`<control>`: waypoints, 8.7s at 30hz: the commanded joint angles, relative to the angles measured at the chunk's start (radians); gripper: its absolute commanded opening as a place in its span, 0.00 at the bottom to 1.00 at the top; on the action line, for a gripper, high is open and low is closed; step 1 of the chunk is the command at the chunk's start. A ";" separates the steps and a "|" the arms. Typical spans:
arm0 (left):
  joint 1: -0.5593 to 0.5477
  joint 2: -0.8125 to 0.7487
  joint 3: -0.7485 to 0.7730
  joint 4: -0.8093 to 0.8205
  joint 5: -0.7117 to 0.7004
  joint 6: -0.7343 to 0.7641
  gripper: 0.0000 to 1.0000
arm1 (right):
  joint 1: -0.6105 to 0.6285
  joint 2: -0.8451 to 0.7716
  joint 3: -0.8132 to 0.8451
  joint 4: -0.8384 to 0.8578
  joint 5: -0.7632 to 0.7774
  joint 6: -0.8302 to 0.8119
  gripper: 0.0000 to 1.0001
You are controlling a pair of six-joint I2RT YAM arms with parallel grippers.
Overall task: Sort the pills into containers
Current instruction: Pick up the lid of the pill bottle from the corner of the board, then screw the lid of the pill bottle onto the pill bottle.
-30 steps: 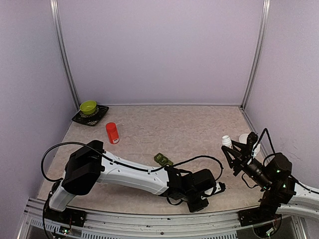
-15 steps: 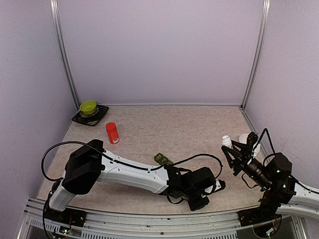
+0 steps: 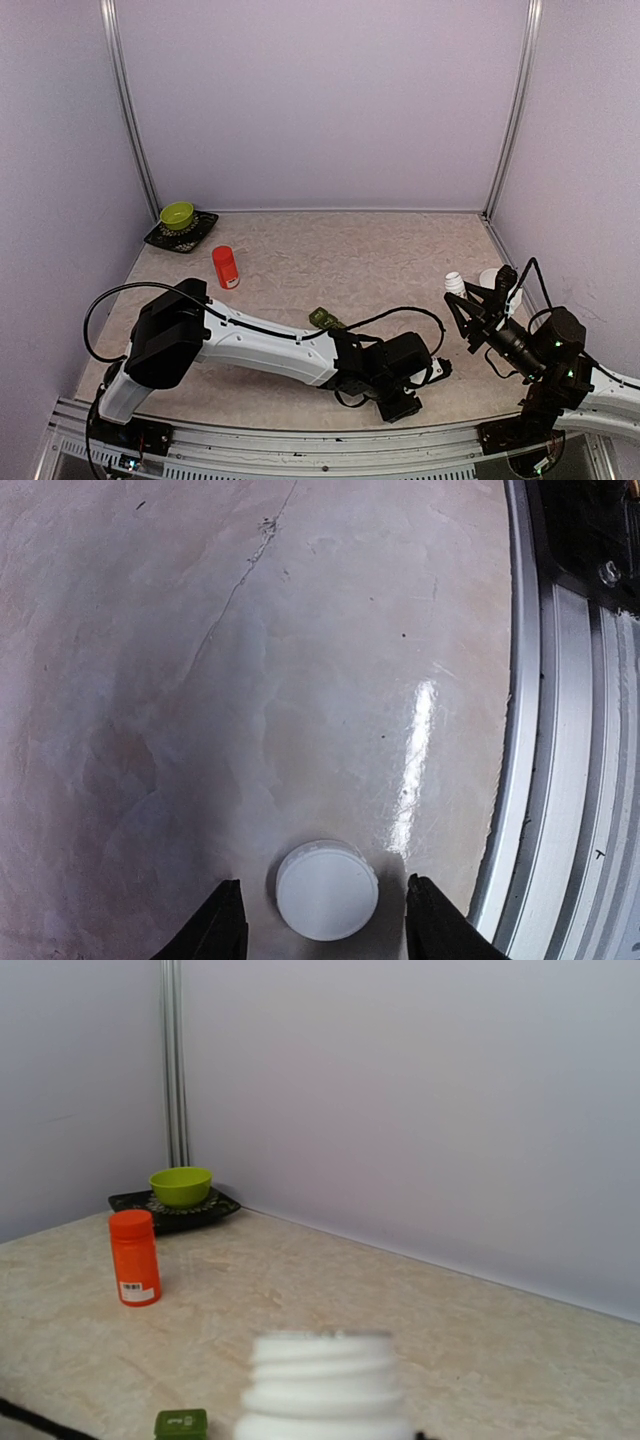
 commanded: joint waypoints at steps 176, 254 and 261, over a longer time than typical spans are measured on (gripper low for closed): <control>0.301 -0.714 -0.382 0.239 0.241 -0.323 0.20 | 0.011 0.699 0.328 0.346 -0.481 -0.119 0.00; 0.258 -0.926 -0.569 0.371 0.403 -0.038 0.99 | 0.012 0.616 0.317 0.349 -0.925 0.462 0.00; 0.278 -0.901 -0.554 0.393 0.326 -0.345 0.99 | 0.013 0.528 0.404 0.050 -0.657 0.226 0.00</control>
